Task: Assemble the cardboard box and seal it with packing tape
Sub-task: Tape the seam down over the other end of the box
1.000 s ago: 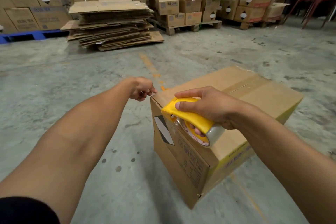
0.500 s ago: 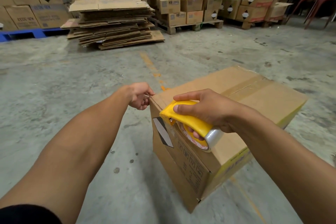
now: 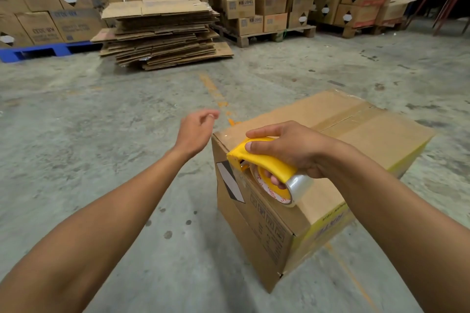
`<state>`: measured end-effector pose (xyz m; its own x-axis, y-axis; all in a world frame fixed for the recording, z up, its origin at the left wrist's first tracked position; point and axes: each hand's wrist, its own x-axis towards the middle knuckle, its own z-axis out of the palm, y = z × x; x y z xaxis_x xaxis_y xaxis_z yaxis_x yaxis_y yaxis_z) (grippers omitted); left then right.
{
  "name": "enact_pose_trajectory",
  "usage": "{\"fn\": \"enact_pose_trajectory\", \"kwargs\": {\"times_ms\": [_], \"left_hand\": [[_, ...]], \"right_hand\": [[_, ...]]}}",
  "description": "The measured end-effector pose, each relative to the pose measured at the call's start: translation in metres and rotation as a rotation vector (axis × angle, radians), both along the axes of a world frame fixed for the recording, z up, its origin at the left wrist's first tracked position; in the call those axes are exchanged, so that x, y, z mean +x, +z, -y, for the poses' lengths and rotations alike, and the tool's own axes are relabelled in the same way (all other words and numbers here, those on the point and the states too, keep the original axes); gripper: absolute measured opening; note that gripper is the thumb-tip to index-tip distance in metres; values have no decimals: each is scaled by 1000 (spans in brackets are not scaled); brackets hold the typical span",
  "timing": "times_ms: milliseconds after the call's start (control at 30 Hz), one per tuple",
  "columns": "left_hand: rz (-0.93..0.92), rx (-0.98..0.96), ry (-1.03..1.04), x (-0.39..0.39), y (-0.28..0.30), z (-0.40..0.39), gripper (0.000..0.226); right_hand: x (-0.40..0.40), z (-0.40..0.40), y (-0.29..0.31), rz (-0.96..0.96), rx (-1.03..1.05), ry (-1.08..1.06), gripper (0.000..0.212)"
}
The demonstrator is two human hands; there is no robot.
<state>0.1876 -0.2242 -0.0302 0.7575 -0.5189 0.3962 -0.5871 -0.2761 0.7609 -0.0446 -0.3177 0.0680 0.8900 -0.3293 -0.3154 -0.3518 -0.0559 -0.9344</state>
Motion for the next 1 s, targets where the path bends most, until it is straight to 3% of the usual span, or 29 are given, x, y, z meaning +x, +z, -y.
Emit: {"fn": "enact_pose_trajectory", "kwargs": {"times_ms": [100, 200, 233, 467, 633, 1000], "left_hand": [[184, 365, -375, -12, 5, -4, 39], [203, 691, -541, -11, 3, -3, 49], [206, 739, -563, -10, 3, -4, 49], [295, 880, -598, -7, 6, -8, 52], [289, 940, -595, -8, 12, -6, 51], [329, 933, -565, -16, 14, -7, 51]], "right_hand": [[-1, 0, 3, -14, 0, 11, 36], [-2, -1, 6, -34, 1, 42, 8], [-2, -1, 5, -47, 0, 49, 11], [-2, -7, 5, -64, 3, 43, 16], [-16, -5, 1, -102, 9, -4, 44], [-82, -12, -4, -109, -14, -42, 45]]}}
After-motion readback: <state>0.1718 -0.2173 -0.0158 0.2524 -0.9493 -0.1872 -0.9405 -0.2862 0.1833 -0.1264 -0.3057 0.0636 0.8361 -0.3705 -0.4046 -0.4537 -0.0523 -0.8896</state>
